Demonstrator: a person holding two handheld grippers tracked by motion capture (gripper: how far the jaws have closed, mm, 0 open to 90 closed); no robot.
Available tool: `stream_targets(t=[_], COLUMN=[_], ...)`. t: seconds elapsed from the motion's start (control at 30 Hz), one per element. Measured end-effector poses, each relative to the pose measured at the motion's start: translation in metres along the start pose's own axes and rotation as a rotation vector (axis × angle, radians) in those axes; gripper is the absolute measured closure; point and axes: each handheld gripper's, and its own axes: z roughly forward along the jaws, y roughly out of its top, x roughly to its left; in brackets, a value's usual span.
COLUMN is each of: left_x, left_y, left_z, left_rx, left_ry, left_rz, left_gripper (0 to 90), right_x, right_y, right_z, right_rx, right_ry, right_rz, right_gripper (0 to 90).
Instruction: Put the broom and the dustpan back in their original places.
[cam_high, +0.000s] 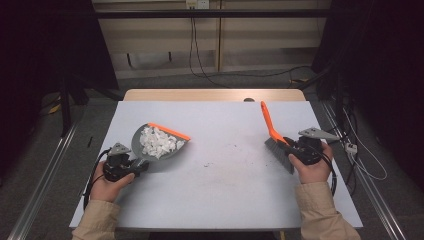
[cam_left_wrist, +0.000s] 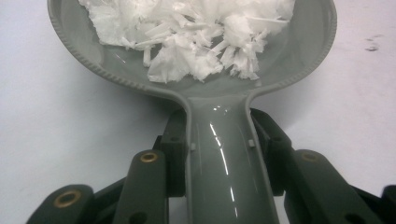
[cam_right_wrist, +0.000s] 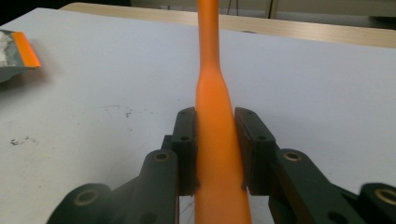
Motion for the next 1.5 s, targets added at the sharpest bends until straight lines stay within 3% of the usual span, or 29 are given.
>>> stream_targets(t=[0.23, 0.37, 0.47, 0.57, 0.63, 0.73, 0.8, 0.87, 0.93, 1.03, 1.1, 1.17, 1.27, 1.5], left_x=[0.007, 0.008, 0.007, 0.001, -0.002, -0.007, -0.01, -0.013, -0.016, -0.018, -0.017, -0.016, -0.017, -0.019], left_y=[-0.003, -0.004, -0.004, -0.005, -0.006, -0.008, -0.01, -0.01, -0.012, -0.012, -0.012, -0.012, -0.012, -0.012], left_z=[0.004, 0.006, 0.008, 0.009, 0.008, 0.003, -0.001, -0.005, -0.009, -0.017, -0.021, -0.024, -0.027, -0.029], left_rx=[-0.003, 0.008, 0.003, -0.003, -0.008, -0.025, -0.046, -0.075, -0.098, -0.147, -0.195, -0.232, -0.263, -0.322], left_ry=[0.057, 0.082, 0.088, 0.08, 0.06, 0.02, -0.002, -0.035, -0.068, -0.069, -0.072, -0.093, -0.122, -0.161], left_rz=[-0.057, -0.063, -0.077, -0.066, -0.063, -0.071, -0.079, -0.097, -0.091, -0.071, -0.07, -0.059, -0.027, -0.015], left_gripper=[62.5, 62.4, 62.1, 57.8, 55.1, 50.7, 47.6, 44.8, 40.2, 30.6, 21.6, 18.5, 14.4, 10.3], right_x=[-0.012, -0.011, -0.008, -0.006, -0.001, 0.01, 0.017, 0.022, 0.024, 0.025, 0.025, 0.026, 0.027, 0.034], right_y=[-0.003, -0.004, -0.005, -0.007, -0.007, -0.008, -0.006, -0.006, -0.008, -0.011, -0.014, -0.018, -0.025, -0.039], right_z=[0.003, 0.004, 0.002, 0.002, 0.003, 0.005, 0.005, 0.006, 0.006, 0.005, 0.003, 0.0, -0.005, -0.016], right_rx=[0.006, 0.011, 0.018, 0.015, 0.035, -0.002, -0.014, -0.026, -0.032, -0.048, -0.06, -0.061, -0.061, -0.049], right_ry=[-0.062, -0.082, -0.144, -0.1, -0.082, 0.033, 0.057, 0.096, 0.132, 0.172, 0.184, 0.199, 0.211, 0.216], right_rz=[0.008, -0.013, -0.067, -0.036, -0.051, -0.009, -0.027, -0.019, -0.009, 0.01, 0.015, 0.013, 0.013, -0.038], right_gripper=[71.6, 71.6, 71.5, 71.1, 68.6, 62.0, 54.9, 52.2, 48.5, 42.8, 39.1, 34.3, 30.3, 22.0])
